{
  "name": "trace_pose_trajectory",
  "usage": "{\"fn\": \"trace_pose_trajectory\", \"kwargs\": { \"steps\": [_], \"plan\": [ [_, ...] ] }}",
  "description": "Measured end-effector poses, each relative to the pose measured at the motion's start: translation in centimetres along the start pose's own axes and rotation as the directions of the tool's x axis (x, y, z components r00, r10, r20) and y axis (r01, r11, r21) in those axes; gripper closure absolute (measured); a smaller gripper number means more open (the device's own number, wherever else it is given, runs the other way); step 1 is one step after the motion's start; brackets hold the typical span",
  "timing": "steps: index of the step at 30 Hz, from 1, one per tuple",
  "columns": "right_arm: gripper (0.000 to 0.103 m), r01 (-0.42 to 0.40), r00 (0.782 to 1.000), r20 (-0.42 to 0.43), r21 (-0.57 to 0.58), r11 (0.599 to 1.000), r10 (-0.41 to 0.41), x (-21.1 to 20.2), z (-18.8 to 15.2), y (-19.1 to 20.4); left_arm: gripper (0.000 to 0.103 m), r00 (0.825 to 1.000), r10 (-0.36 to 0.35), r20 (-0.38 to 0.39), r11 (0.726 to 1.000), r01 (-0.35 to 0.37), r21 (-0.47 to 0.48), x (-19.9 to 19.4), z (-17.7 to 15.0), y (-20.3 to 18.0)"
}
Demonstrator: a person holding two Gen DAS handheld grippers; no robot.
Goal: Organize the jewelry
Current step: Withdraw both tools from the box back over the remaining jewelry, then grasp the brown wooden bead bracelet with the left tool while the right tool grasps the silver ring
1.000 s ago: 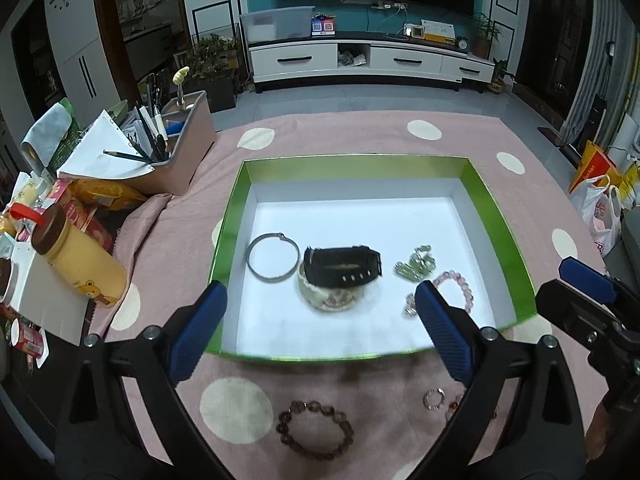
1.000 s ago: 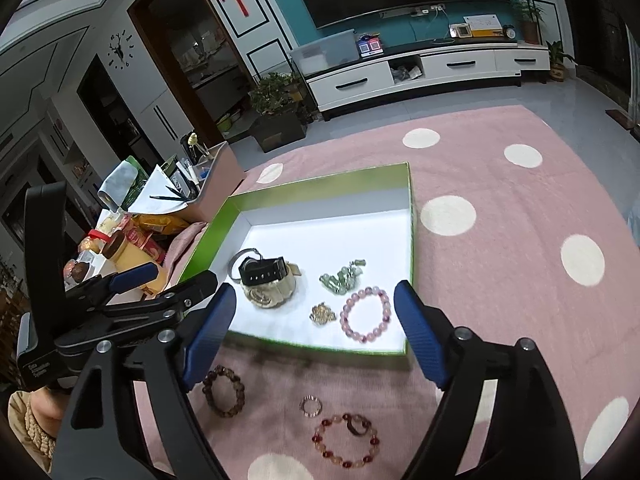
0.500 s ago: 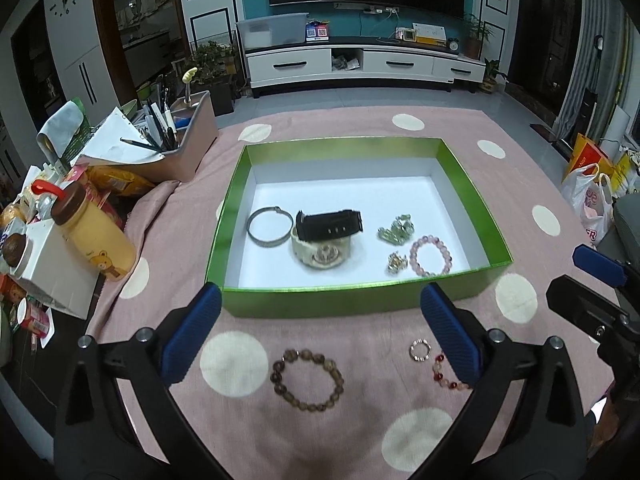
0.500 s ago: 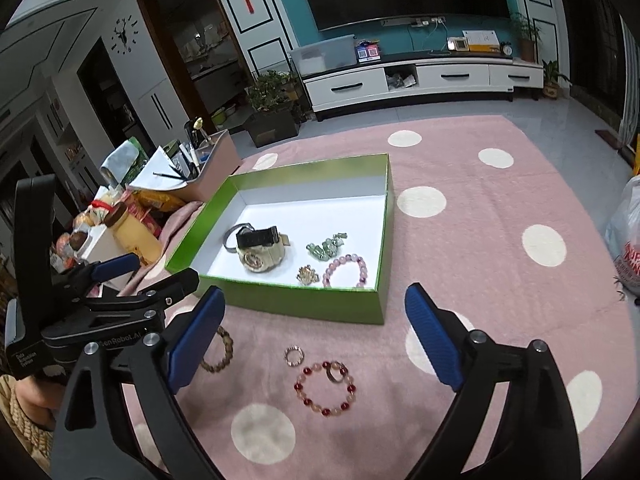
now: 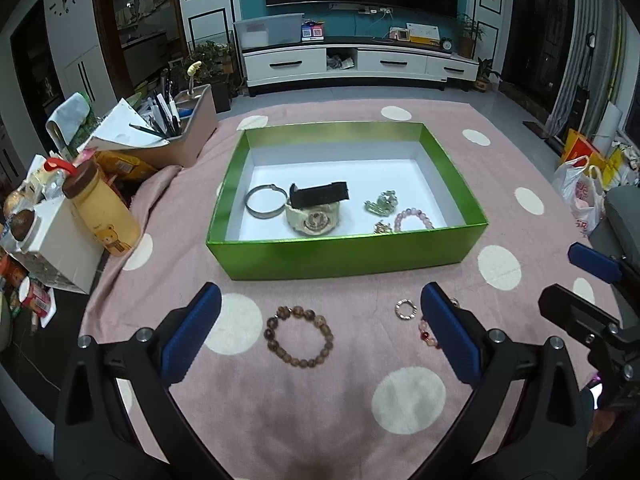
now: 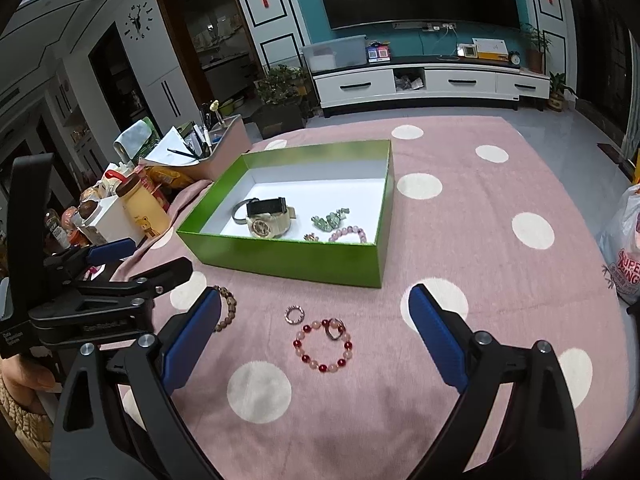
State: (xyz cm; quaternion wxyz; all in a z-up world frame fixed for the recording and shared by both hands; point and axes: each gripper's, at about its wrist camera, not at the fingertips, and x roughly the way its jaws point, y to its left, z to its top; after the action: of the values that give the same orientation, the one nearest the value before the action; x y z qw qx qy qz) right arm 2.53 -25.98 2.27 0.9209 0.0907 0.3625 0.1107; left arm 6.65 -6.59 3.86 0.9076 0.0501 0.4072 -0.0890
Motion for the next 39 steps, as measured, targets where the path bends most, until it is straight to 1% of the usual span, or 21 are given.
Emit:
{"fn": "trace_pose_trajectory", "kwargs": {
  "steps": [4,5,8,9,11,13,15,16,17,18,19,21,23,24,26,28,31,34,35,39],
  "plan": [
    [0.008,0.006,1.0,-0.011,0.011,1.0,-0.006,0.0,-0.7,-0.3,0.002,0.997,-0.07,0.013,0.997,0.07,-0.022,-0.5,-0.6,0.2],
    [0.008,0.008,1.0,-0.015,0.012,1.0,-0.008,0.0,-0.9,-0.4,0.002,0.994,-0.104,0.022,0.994,0.105,-0.035,-0.7,-0.9,0.4],
    [0.008,0.008,1.0,-0.018,0.01,1.0,-0.008,-0.2,-1.5,-0.6,0.002,0.98,-0.192,0.05,0.978,0.195,-0.077,-1.1,-1.5,1.2],
    [0.008,0.008,1.0,-0.018,0.008,1.0,-0.008,-0.3,-1.7,-0.7,0.002,0.973,-0.221,0.072,0.969,0.227,-0.092,-1.4,-1.7,1.6],
    [0.008,0.014,1.0,-0.021,0.002,1.0,-0.014,-0.3,-2.0,-0.9,0.002,0.96,-0.254,0.115,0.958,0.266,-0.109,-2.0,-2.0,2.3],
    [0.008,0.023,0.999,-0.026,-0.007,1.0,-0.023,-0.3,-2.4,-1.2,0.002,0.954,-0.262,0.145,0.953,0.279,-0.119,-2.3,-2.2,3.0],
    [0.008,0.027,0.999,-0.03,-0.008,1.0,-0.027,-0.3,-2.7,-1.5,0.002,0.952,-0.254,0.172,0.954,0.275,-0.116,-2.3,-2.4,3.9],
    [0.008,0.026,0.999,-0.033,-0.008,1.0,-0.026,-0.3,-2.9,-1.6,0.002,0.955,-0.24,0.173,0.959,0.261,-0.113,-2.2,-2.6,4.1],
    [0.008,0.024,0.999,-0.036,-0.009,1.0,-0.024,-0.2,-3.0,-1.6,0.002,0.966,-0.214,0.147,0.967,0.23,-0.106,-1.7,-2.6,4.3],
    [0.008,0.024,0.999,-0.039,-0.012,1.0,-0.025,-0.1,-3.1,-1.6,0.002,0.972,-0.207,0.109,0.971,0.218,-0.095,-1.1,-2.7,4.4],
    [0.008,0.025,0.999,-0.042,-0.019,1.0,-0.026,0.0,-3.2,-1.6,0.002,0.979,-0.197,0.057,0.976,0.202,-0.086,-0.5,-2.9,4.5],
    [0.008,0.022,0.999,-0.044,-0.033,0.999,-0.023,0.0,-3.3,-1.4,0.002,0.982,-0.191,-0.007,0.978,0.19,-0.091,0.5,-3.1,5.1],
    [0.008,0.014,0.999,-0.044,-0.048,0.999,-0.016,0.2,-3.6,-1.2,0.002,0.981,-0.189,-0.051,0.976,0.182,-0.123,1.3,-3.5,5.7],
    [0.008,0.007,0.999,-0.042,-0.057,0.998,-0.009,0.3,-3.7,-1.0,0.002,0.983,-0.179,-0.049,0.977,0.172,-0.129,1.5,-3.8,5.8],
    [0.008,-0.004,0.999,-0.048,-0.077,0.997,0.0,0.8,-4.1,-0.7,0.002,0.99,-0.133,-0.037,0.984,0.127,-0.128,1.8,-4.6,5.9],
    [0.008,-0.006,0.998,-0.058,-0.092,0.996,0.0,1.4,-4.3,-0.3,0.002,0.992,-0.119,-0.036,0.982,0.112,-0.151,2.3,-5.4,6.1],
    [0.008,-0.008,0.997,-0.074,-0.12,0.993,-0.001,2.3,-4.6,0.2,0.004,0.994,-0.095,-0.054,0.977,0.082,-0.195,3.4,-6.3,6.3],
    [0.008,-0.017,0.996,-0.084,-0.147,0.989,0.004,3.3,-5.0,0.8,0.012,0.995,-0.073,-0.07,0.978,0.058,-0.201,4.3,-6.7,6.3],
    [0.008,-0.016,0.996,-0.089,-0.162,0.987,0.001,3.8,-5.2,1.1,0.015,0.995,-0.059,-0.075,0.98,0.044,-0.194,4.7,-6.7,6.2],
    [0.008,-0.018,0.995,-0.101,-0.206,0.978,-0.003,5.3,-5.6,1.9,0.027,0.994,-0.043,-0.098,0.984,0.025,-0.175,5.8,-6.9,5.9]
  ]
}}
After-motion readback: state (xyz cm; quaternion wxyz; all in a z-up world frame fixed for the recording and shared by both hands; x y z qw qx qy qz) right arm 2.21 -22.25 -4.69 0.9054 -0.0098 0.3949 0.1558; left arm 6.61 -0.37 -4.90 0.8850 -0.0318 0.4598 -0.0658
